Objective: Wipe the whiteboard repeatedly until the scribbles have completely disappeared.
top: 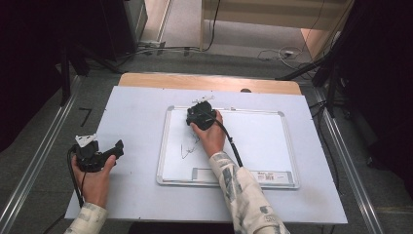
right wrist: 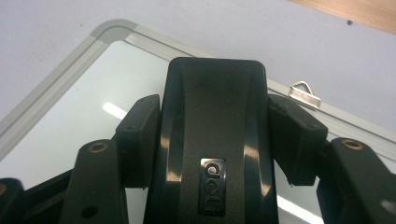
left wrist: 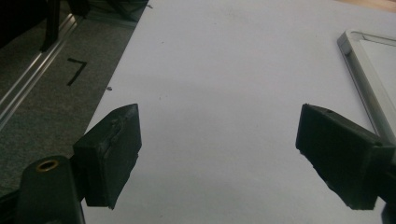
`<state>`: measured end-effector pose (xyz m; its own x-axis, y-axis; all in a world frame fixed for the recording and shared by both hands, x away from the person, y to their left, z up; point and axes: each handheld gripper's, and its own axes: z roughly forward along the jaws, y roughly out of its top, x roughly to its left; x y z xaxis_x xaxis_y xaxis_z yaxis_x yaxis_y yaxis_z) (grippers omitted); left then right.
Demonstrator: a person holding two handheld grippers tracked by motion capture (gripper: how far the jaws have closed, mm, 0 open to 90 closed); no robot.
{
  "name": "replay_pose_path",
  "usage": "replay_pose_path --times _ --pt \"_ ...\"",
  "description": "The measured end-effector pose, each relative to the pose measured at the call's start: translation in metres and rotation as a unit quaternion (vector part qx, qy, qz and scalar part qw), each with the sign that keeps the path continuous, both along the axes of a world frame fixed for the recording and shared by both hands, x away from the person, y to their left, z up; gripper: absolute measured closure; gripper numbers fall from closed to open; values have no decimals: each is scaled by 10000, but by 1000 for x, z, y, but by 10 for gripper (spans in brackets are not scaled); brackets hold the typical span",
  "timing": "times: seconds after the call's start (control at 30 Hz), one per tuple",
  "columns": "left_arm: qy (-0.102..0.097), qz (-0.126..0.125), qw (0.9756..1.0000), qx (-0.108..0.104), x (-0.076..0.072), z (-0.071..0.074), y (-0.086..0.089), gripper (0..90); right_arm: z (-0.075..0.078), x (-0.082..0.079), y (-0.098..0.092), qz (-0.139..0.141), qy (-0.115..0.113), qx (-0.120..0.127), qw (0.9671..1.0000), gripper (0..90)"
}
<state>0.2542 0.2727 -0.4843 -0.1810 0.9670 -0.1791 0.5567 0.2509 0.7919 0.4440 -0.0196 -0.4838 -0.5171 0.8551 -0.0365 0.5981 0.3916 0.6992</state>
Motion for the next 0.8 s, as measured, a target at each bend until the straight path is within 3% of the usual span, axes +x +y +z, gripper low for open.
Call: replay_pose_path --times 0.2,0.27,0.37,0.47,0.57,0.8 --pt "-9 2 10000 -21 1 0 1 149 1 1 18 83 -26 -120 9999 370" --pt "-13 -2 10000 -20 1 0 1 149 1 2 17 44 19 -67 10000 370" --pt "-18 -5 10000 -20 0 0 1 149 3 4 10 -98 3 -252 9996 371" --pt "-15 -1 10000 -19 0 0 1 149 5 9 1 -188 54 -289 9994 372" --pt "-18 -11 10000 -2 1 0 0 149 5 7 6 -165 -32 -425 9990 371" --pt "17 -39 10000 15 3 -1 0 149 2 -1 17 174 23 -166 9997 370"
